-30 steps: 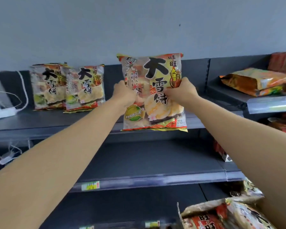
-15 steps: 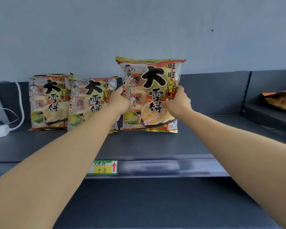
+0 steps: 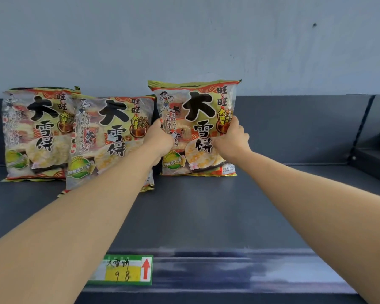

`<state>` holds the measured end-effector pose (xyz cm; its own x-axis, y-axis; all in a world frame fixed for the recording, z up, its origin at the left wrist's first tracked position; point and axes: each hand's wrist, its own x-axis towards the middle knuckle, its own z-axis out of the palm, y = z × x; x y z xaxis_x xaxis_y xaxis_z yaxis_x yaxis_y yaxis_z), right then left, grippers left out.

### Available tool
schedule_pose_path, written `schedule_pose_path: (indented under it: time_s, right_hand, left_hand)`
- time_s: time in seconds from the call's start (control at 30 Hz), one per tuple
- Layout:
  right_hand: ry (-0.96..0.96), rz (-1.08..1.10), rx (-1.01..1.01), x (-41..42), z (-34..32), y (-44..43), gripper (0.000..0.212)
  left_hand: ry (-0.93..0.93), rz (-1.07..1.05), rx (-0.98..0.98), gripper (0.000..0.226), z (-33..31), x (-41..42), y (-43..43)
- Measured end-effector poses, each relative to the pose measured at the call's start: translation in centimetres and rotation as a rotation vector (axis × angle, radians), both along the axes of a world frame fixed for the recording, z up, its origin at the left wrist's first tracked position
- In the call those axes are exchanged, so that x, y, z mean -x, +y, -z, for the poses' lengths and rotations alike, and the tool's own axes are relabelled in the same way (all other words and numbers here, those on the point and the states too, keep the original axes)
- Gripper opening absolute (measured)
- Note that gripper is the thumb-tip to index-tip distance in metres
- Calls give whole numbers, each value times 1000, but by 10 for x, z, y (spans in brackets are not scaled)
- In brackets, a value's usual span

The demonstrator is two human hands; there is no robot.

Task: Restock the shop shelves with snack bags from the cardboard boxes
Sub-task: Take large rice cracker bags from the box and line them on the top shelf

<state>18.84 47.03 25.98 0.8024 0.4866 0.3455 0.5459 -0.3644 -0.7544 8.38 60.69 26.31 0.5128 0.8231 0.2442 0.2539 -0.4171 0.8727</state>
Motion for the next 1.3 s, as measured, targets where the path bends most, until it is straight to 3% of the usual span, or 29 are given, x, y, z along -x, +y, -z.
schedule_pose_path:
  time_s: [0.2, 0.4, 0.53, 0.77, 0.97, 1.07, 1.3]
  right_hand:
    - [-13, -59, 40, -3, 8, 7, 64]
    - [-45, -112, 72, -1, 12, -8, 68]
    - [-143, -114, 161, 3, 17, -33, 52]
    - [-364, -84, 307, 21, 15, -135, 49]
    - [-505, -8, 454, 40, 38, -273, 42]
    - [-463, 52, 499, 45, 56, -348, 36]
    - [-159, 85, 716, 35, 141, -497, 27]
  left_hand:
    - [96, -96, -100, 40, -2, -6, 0]
    - [175, -123, -140, 58, -4, 0, -19]
    - [180, -85, -229, 57, -8, 8, -52]
    - [99, 208, -401, 39, -9, 9, -163]
    - [94, 591, -500, 34, 22, 22, -292]
    - [156, 740, -479, 33, 52, 30, -354]
    - [499, 905, -205, 35, 156, 18, -492]
